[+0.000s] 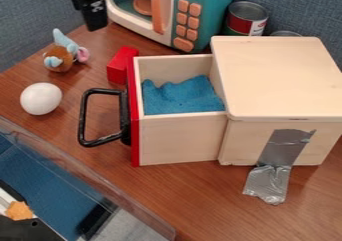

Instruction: Closed the drawer

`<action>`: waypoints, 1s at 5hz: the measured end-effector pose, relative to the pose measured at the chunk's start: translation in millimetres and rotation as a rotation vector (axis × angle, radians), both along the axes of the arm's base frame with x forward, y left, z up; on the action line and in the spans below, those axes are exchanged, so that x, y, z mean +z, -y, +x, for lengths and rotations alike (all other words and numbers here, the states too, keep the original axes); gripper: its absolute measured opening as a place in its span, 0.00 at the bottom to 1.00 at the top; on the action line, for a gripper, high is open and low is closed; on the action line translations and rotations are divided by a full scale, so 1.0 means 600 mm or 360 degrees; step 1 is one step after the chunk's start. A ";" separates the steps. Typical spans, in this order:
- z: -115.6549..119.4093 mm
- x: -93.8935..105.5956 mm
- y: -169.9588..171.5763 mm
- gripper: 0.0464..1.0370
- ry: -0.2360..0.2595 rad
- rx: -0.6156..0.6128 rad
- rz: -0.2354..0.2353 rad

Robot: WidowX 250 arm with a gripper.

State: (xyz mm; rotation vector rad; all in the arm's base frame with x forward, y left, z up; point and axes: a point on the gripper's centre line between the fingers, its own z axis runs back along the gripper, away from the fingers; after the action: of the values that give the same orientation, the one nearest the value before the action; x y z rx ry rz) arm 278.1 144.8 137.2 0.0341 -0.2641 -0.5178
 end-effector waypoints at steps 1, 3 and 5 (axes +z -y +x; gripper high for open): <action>-0.033 0.006 0.005 0.96 0.0025 -0.0244 0.0025; -0.107 -0.020 0.033 0.96 -0.0050 -0.0481 0.0146; -0.123 -0.090 0.036 0.96 -0.0126 -0.0510 0.0164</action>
State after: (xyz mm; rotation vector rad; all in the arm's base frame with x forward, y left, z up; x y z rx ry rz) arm 204.6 123.4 83.5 0.0717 -0.1656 -0.8492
